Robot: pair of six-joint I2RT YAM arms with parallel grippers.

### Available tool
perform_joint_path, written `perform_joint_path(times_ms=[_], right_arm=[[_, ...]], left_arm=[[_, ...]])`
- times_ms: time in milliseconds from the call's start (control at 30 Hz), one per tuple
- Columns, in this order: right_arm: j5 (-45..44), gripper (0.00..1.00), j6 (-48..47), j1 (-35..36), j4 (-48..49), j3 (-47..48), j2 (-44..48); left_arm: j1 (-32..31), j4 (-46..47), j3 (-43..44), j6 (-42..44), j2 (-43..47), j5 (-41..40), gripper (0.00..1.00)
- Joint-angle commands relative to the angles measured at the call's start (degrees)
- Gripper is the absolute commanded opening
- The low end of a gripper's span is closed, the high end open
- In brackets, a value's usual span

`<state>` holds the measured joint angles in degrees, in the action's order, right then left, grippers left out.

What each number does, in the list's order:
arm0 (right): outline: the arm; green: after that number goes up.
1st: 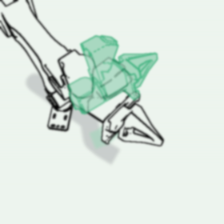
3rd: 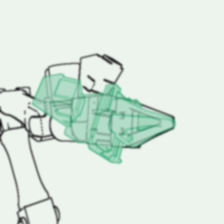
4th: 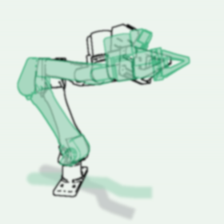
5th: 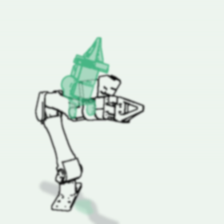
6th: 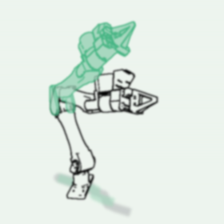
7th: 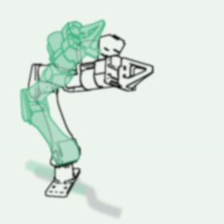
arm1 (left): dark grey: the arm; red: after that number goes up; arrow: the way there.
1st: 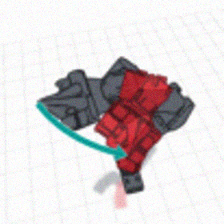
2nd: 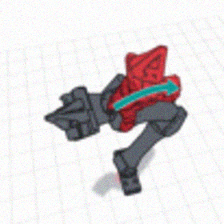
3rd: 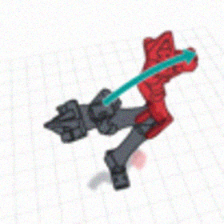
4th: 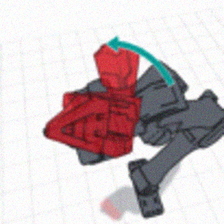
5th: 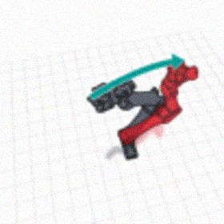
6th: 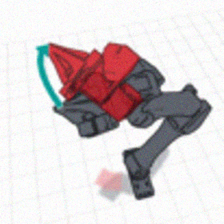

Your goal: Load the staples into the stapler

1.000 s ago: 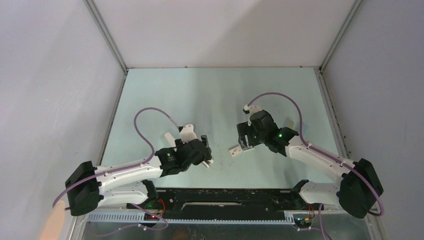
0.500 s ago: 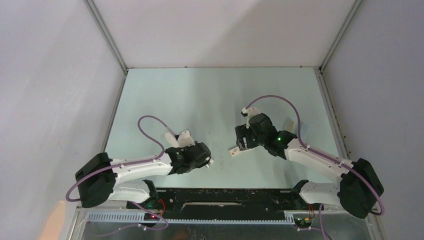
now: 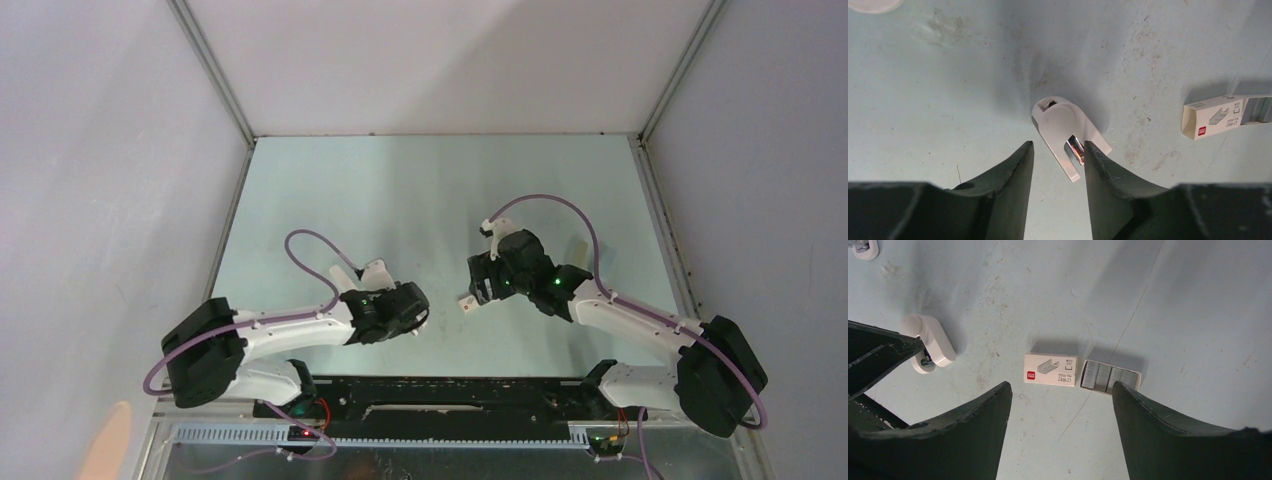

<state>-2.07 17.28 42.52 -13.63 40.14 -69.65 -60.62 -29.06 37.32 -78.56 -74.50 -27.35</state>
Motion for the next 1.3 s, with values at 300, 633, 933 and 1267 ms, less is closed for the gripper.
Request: perform_joint_path(times_ms=[300, 633, 933, 1267], right_arm=[[4.6, 0.76, 0.4, 1.2, 4.8, -0.5, 0.3], [10.6, 0.78, 6.4, 3.1, 6.0, -0.5, 2.3], [7.6, 0.81, 11.7, 7.8, 5.8, -0.7, 4.4], [4.7, 0.78, 18.6, 9.8, 17.2, -5.2, 5.6]], left_arm=[[-0.8, 0.9, -1.4, -4.7, 0.3, 1.5, 0.24], [-0.8, 13.8, -12.3, -4.4, 10.7, -0.2, 0.0], [-0.8, 34.0, -24.0, 2.4, 20.2, -0.9, 0.0], [-0.8, 45.8, -34.6, 6.3, 31.9, -1.3, 0.0]])
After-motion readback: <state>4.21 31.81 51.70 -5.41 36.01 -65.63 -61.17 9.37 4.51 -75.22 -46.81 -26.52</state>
